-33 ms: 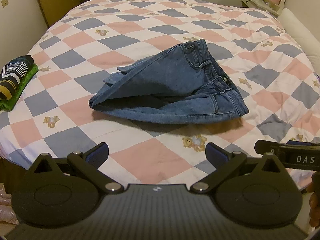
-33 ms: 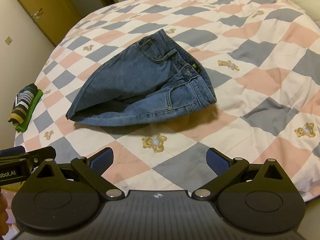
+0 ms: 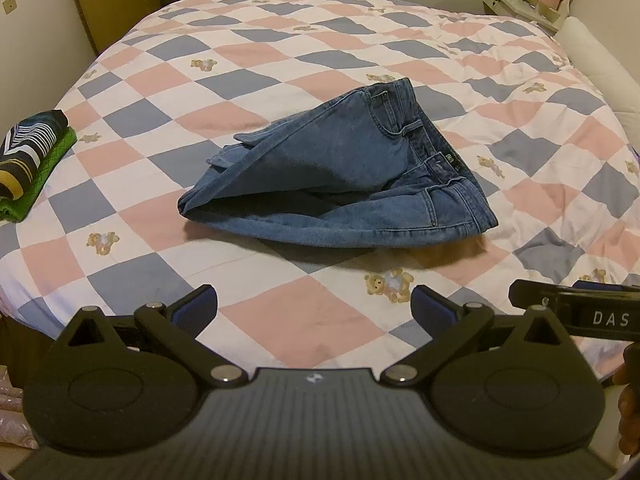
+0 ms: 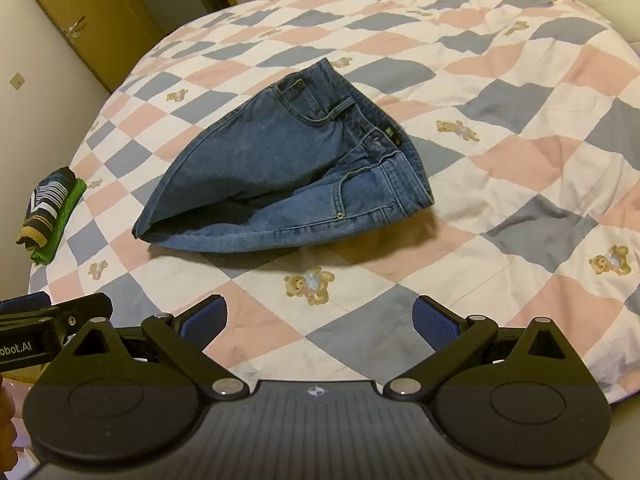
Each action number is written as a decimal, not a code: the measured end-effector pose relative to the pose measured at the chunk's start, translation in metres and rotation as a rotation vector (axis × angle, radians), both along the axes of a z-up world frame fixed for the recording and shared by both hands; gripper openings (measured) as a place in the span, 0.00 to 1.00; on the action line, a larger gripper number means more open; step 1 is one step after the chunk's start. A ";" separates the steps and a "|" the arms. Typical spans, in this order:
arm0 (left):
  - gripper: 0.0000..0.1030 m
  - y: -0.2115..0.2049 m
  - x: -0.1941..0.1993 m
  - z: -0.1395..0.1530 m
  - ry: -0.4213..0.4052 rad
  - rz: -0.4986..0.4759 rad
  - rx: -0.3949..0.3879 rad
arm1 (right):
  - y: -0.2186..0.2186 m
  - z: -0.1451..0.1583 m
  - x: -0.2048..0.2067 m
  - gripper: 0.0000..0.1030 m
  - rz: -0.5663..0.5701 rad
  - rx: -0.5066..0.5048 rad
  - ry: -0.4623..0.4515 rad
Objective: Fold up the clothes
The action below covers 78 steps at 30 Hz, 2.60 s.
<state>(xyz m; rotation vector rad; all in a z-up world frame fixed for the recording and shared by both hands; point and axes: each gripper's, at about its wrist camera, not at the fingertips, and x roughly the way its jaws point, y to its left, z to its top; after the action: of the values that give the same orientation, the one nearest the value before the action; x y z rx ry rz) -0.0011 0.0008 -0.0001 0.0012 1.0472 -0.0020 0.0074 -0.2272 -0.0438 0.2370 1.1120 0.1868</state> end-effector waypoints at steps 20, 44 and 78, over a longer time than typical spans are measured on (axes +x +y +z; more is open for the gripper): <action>0.99 0.024 -0.002 0.006 -0.038 0.050 -0.012 | 0.021 0.014 0.004 0.99 0.051 -0.044 -0.053; 0.99 0.018 0.004 0.003 -0.024 0.064 0.011 | 0.022 0.006 0.016 0.99 0.086 -0.034 -0.049; 0.99 0.022 0.039 -0.014 0.065 -0.001 -0.038 | 0.030 -0.001 0.040 0.99 0.045 -0.040 0.010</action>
<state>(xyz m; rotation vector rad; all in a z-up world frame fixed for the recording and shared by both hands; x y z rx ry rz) 0.0379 0.0225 -0.0146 -0.0329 1.1119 -0.0235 0.0473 -0.1973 -0.0451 0.1780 1.1309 0.2032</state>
